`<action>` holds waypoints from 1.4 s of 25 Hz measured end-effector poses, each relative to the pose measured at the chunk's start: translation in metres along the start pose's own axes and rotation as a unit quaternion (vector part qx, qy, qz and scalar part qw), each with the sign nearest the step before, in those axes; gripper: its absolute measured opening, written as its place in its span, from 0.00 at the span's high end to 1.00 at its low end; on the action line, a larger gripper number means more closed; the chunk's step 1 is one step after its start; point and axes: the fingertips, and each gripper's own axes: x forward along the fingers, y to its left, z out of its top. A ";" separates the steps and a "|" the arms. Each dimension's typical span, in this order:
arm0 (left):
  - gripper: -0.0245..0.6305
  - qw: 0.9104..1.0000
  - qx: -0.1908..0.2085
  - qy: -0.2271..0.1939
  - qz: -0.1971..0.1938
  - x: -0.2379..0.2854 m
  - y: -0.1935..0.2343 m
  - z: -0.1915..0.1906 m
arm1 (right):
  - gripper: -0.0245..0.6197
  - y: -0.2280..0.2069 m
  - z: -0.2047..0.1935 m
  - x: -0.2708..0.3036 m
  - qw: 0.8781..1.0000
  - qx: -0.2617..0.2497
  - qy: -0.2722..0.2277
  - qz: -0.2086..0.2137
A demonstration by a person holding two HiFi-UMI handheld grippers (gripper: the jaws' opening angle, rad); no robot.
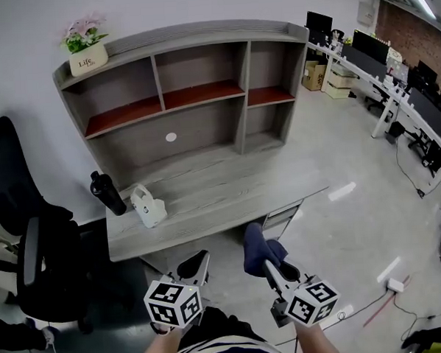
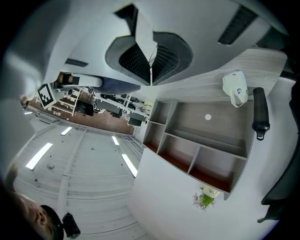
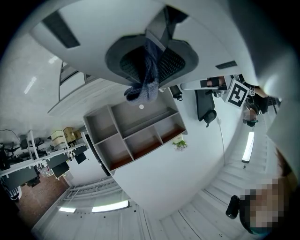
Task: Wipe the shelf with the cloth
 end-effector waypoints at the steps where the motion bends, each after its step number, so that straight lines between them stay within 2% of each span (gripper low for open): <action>1: 0.93 1.000 -0.002 -0.001 0.000 0.003 0.001 0.002 | 0.85 -0.002 0.003 0.002 1.000 -0.002 0.000 0.000; 14: 0.93 0.998 -0.039 -0.050 -0.007 0.070 0.054 0.055 | 0.85 -0.037 0.059 0.074 0.999 -0.031 -0.011 -0.006; 26: 0.93 0.998 -0.041 -0.033 -0.027 0.122 0.110 0.086 | 0.85 -0.056 0.104 0.151 0.999 -0.044 -0.003 -0.019; 35: 0.93 0.997 -0.035 -0.036 -0.054 0.146 0.136 0.103 | 0.85 -0.075 0.162 0.176 0.994 -0.082 -0.044 -0.061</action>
